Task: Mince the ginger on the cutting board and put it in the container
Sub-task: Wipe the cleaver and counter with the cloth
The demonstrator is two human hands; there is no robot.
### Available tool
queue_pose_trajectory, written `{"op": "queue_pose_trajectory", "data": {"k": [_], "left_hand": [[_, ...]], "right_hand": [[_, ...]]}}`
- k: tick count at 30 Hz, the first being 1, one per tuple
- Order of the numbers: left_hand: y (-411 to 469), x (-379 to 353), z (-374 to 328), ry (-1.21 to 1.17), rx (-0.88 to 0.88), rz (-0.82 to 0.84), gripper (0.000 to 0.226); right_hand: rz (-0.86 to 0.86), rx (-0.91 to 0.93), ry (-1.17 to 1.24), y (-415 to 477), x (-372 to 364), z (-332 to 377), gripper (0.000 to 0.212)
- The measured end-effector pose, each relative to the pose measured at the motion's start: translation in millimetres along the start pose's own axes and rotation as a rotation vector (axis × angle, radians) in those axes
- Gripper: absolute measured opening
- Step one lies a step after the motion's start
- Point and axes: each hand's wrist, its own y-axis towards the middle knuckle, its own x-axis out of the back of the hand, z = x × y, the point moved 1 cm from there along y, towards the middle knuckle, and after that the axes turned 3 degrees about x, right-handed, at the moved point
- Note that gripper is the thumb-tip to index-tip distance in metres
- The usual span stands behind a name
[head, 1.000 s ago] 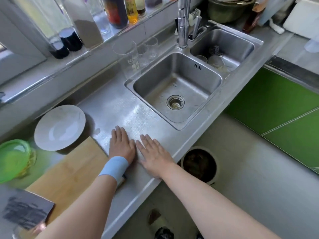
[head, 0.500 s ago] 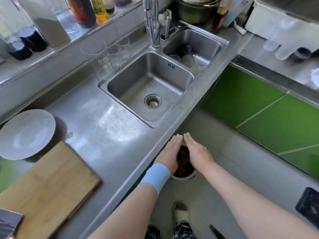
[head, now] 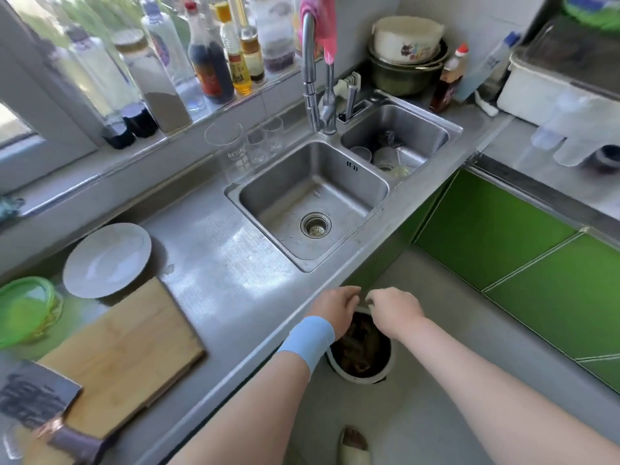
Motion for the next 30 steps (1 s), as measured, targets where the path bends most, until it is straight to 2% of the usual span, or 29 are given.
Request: {"op": "queue_pose_trajectory", "data": {"k": [4, 8, 12, 21, 28, 30], "left_hand": [[-20, 59, 24, -0.063, 0.04, -0.127, 0.033], [-41, 134, 81, -0.085, 0.111, -0.264, 0.029], [-71, 211, 164, -0.145, 0.199, -0.448, 0.03], [-140, 373, 358, -0.186, 0.332, -0.698, 0.035], [-140, 460, 453, -0.033, 0.359, -0.739, 0.046], [-132, 475, 470, -0.033, 0.378, -0.698, 0.048]], "right_hand": [[-0.119, 0.139, 0.083, 13, 46, 61, 0.031], [-0.16, 0.304, 0.114, 30, 89, 168, 0.029], [-0.209, 0.455, 0.168, 46, 111, 287, 0.03], [-0.233, 0.653, 0.222, 76, 142, 535, 0.033], [-0.21, 0.66, 0.12, 117, 176, 654, 0.039], [-0.212, 0.676, 0.084, 134, 180, 683, 0.045]]}}
